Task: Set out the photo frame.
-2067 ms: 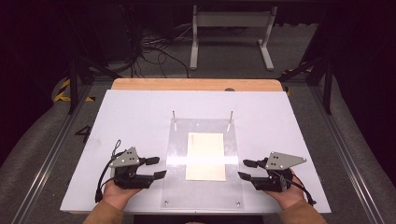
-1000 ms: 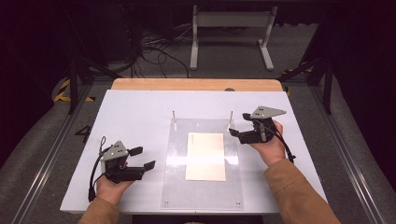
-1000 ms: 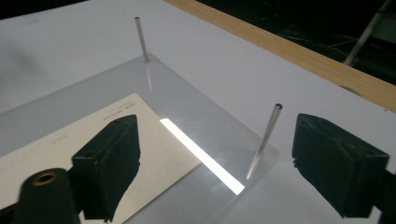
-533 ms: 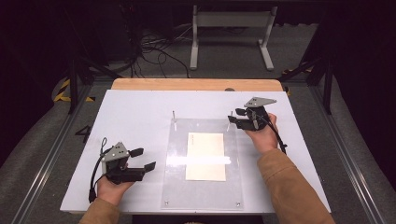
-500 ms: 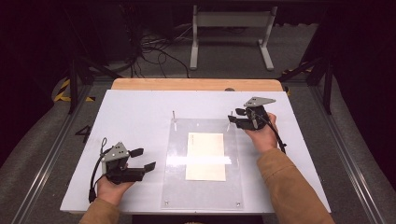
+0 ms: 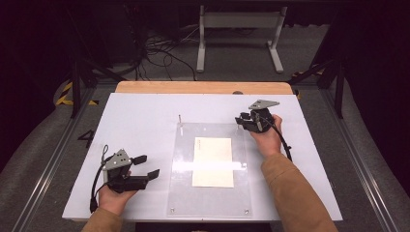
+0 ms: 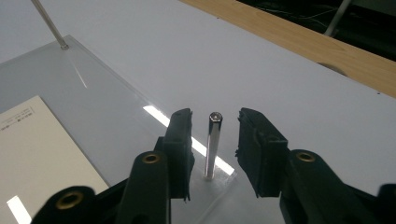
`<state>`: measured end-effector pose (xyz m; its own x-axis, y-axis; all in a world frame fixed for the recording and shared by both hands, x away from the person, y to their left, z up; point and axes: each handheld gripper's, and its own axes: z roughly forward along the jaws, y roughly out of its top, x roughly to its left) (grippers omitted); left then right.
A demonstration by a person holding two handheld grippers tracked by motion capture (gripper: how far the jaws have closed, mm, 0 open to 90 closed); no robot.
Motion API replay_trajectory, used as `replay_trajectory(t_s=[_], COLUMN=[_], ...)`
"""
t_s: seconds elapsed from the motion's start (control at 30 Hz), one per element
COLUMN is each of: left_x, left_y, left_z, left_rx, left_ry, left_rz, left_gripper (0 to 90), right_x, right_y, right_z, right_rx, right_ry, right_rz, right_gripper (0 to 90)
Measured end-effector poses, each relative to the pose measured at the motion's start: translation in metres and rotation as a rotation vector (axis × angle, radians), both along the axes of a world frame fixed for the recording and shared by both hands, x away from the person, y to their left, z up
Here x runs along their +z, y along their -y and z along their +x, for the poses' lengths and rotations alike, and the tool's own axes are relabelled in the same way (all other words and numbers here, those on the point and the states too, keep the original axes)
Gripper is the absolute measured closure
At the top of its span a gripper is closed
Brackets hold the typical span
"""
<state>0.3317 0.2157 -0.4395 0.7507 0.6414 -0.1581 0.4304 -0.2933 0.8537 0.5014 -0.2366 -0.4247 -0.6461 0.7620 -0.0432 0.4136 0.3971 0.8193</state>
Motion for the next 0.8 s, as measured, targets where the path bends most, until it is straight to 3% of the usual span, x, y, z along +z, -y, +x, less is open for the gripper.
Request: replay_trajectory(t_s=[0.17,0.37,0.8], left_x=[-0.0010,-0.0013,-0.0015], left_y=[0.0022,0.0050,0.0095], left_z=[0.0009,0.0025,0.0020], left_rx=[-0.005,-0.019,-0.040], left_ry=[-0.003,-0.002,-0.001], left_rz=[0.002,0.007,0.012], left_gripper=[24.6,24.7,24.8], right_x=[-0.0027,-0.0048,-0.0051], right_y=[-0.0017,-0.0055,-0.0071], right_z=[0.0017,0.0030,0.0044], right_rx=[0.012,0.006,-0.045], right_ry=[-0.008,-0.006,-0.039], right_rz=[-0.015,-0.038,-0.006], right_gripper=[67.3,83.0,84.8])
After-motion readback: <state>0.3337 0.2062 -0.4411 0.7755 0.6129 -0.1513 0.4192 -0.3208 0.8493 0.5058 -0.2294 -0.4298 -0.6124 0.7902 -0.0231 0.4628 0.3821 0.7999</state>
